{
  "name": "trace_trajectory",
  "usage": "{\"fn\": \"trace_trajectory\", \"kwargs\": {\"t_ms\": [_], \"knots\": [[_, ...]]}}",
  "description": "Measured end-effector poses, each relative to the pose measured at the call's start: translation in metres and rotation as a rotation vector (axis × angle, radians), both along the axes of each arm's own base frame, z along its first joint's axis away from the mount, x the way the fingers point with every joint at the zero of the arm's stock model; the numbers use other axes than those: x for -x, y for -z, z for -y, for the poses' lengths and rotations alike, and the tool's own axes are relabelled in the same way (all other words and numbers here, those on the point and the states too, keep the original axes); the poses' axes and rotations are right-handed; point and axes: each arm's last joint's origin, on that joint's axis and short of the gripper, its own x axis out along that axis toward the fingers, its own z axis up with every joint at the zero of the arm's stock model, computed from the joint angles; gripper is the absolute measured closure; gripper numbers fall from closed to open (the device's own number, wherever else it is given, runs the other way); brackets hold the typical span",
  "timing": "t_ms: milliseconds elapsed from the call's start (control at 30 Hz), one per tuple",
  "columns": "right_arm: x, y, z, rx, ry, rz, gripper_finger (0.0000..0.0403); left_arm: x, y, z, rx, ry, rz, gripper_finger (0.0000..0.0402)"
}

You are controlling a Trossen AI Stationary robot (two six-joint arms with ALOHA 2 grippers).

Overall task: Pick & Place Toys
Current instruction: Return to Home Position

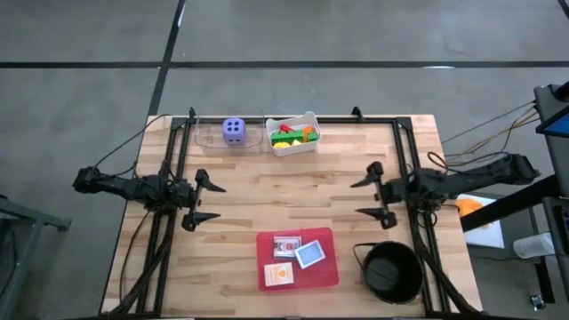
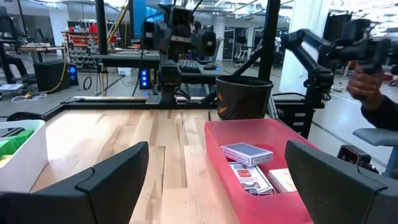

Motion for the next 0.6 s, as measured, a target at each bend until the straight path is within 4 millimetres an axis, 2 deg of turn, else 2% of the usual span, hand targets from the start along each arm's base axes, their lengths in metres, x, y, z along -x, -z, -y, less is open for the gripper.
{"fn": "trace_trajectory", "kwargs": {"t_ms": [167, 367, 500, 600], "knots": [[0.025, 0.019, 0.005, -0.019, 0.004, 0.026, 0.0073, 0.0, 0.0, 0.0, 0.0, 0.0, -0.001, 0.0025], [0.043, 0.021, 0.009, -0.014, 0.041, 0.024, 0.0073, 0.0, 0.0, 0.0, 0.0, 0.0, -0.002, 0.0025], [0.051, 0.026, 0.011, -0.002, 0.047, 0.038, 0.0073, 0.0, 0.0, 0.0, 0.0, 0.0, -0.002, 0.0025], [0.05, 0.03, 0.011, 0.0, 0.054, 0.032, 0.0073, 0.0, 0.0, 0.0, 0.001, 0.0, -0.002, 0.0025]]}}
